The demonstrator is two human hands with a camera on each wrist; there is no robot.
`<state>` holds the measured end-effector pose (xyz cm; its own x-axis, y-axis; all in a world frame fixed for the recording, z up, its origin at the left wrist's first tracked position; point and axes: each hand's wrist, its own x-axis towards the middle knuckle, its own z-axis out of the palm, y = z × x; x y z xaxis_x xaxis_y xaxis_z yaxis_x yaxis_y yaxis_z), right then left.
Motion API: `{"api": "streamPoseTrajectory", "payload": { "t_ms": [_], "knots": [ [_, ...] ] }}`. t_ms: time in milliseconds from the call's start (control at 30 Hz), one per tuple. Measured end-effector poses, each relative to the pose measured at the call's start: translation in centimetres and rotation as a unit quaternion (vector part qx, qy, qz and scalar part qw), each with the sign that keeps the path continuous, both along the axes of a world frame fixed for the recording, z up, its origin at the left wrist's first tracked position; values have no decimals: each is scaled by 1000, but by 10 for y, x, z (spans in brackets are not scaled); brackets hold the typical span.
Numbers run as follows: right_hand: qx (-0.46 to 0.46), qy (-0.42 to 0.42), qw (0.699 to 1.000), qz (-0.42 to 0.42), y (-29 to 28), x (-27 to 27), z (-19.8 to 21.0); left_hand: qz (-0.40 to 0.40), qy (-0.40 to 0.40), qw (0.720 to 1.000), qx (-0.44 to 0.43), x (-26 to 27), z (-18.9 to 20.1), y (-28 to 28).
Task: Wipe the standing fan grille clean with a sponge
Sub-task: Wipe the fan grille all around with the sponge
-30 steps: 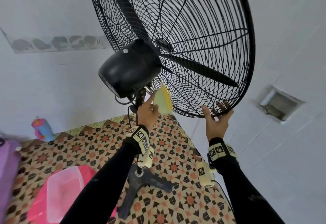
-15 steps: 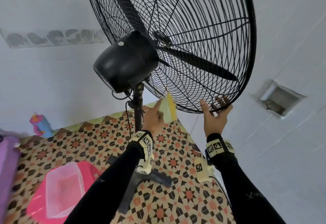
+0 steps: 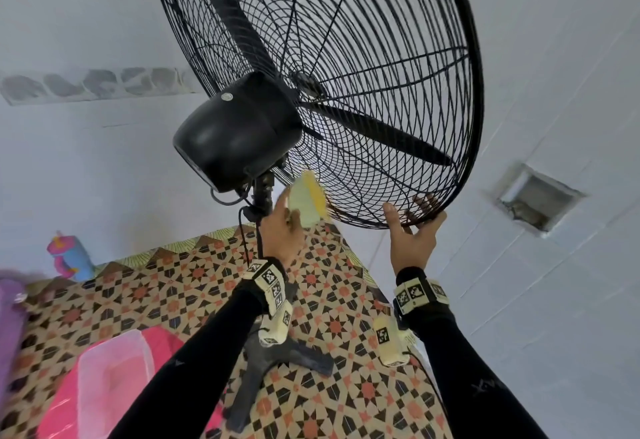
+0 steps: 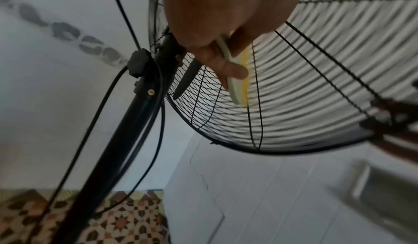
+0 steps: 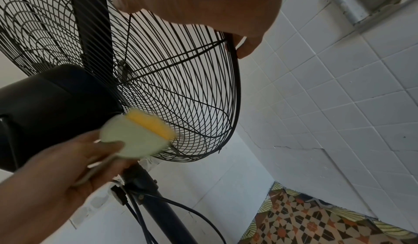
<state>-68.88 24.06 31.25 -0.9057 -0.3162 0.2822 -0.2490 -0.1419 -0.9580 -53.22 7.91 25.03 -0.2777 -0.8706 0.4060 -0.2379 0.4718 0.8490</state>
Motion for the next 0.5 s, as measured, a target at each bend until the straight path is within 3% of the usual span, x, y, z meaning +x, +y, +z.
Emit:
{"api": "streamPoseTrajectory", "payload": {
  "t_ms": [67,100,267,500],
  "knots": [
    [-1,-3,1000,0,0,1,-1,31,70,997,4,-2,7,-3],
    [-3,-5,1000,-1,0,1,-1,28,65,997,4,-3,10,-2],
    [-3,-8,1000,-5,1,1,-1,-59,-42,997,18,-9,1,20],
    [8,-4,1000,-3,2,1,0,56,58,996,24,-9,11,23]
  ]
}}
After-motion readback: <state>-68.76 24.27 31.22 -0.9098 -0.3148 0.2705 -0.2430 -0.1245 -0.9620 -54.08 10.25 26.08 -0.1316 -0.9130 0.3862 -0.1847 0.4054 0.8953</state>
